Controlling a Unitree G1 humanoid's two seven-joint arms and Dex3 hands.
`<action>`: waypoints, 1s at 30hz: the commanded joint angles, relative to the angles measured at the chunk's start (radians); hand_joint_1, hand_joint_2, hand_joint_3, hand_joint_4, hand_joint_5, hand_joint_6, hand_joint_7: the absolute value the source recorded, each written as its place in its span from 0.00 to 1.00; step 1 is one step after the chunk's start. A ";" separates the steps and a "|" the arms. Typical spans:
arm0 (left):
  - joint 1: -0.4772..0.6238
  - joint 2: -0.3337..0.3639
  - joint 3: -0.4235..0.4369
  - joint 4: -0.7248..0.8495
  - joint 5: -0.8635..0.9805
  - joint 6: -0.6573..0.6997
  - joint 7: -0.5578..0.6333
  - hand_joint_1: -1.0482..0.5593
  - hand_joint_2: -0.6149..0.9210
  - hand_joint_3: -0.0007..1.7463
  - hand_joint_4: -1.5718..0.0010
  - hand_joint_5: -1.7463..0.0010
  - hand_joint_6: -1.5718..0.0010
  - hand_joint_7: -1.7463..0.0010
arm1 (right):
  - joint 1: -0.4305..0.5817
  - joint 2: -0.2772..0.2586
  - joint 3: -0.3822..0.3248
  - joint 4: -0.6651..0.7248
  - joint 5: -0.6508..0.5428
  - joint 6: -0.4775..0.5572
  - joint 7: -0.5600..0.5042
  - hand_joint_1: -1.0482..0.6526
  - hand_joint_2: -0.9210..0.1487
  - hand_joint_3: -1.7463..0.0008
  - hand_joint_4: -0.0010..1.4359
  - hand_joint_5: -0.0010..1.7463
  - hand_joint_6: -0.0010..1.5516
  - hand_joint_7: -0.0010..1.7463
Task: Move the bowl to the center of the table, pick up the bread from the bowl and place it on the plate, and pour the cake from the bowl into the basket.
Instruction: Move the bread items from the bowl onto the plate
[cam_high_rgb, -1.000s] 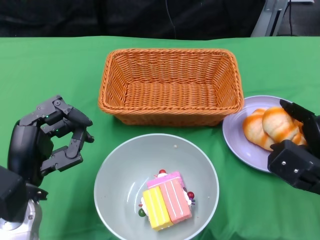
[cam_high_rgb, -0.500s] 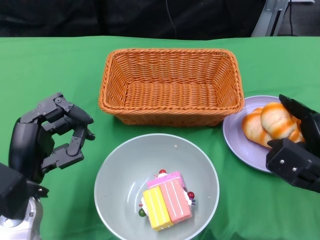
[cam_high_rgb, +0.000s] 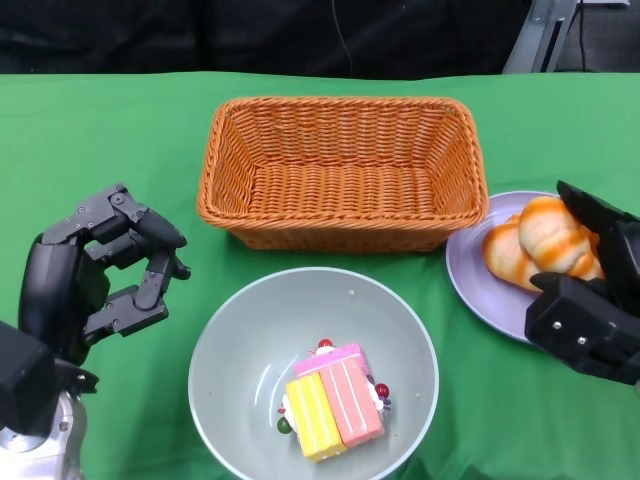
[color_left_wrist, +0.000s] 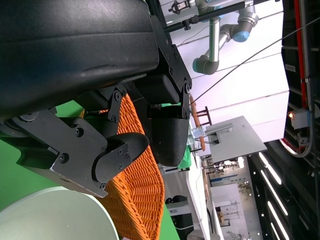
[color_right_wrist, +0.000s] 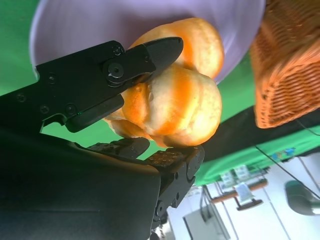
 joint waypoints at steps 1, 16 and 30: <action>-0.008 0.020 0.007 -0.005 -0.003 0.001 0.000 0.64 0.80 0.59 0.52 0.12 0.51 0.23 | 0.029 -0.021 -0.003 -0.071 -0.007 0.004 0.002 0.22 0.00 0.91 0.28 0.00 0.26 0.00; -0.006 0.020 0.005 -0.015 -0.002 0.005 0.001 0.64 0.82 0.58 0.53 0.12 0.51 0.24 | 0.106 -0.028 -0.020 -0.234 -0.012 0.040 0.050 0.19 0.00 0.90 0.30 0.00 0.27 0.00; -0.006 0.019 0.005 -0.018 -0.011 0.012 -0.004 0.64 0.81 0.58 0.52 0.11 0.51 0.23 | 0.154 -0.031 -0.044 -0.320 -0.009 0.038 0.082 0.19 0.00 0.89 0.29 0.00 0.28 0.00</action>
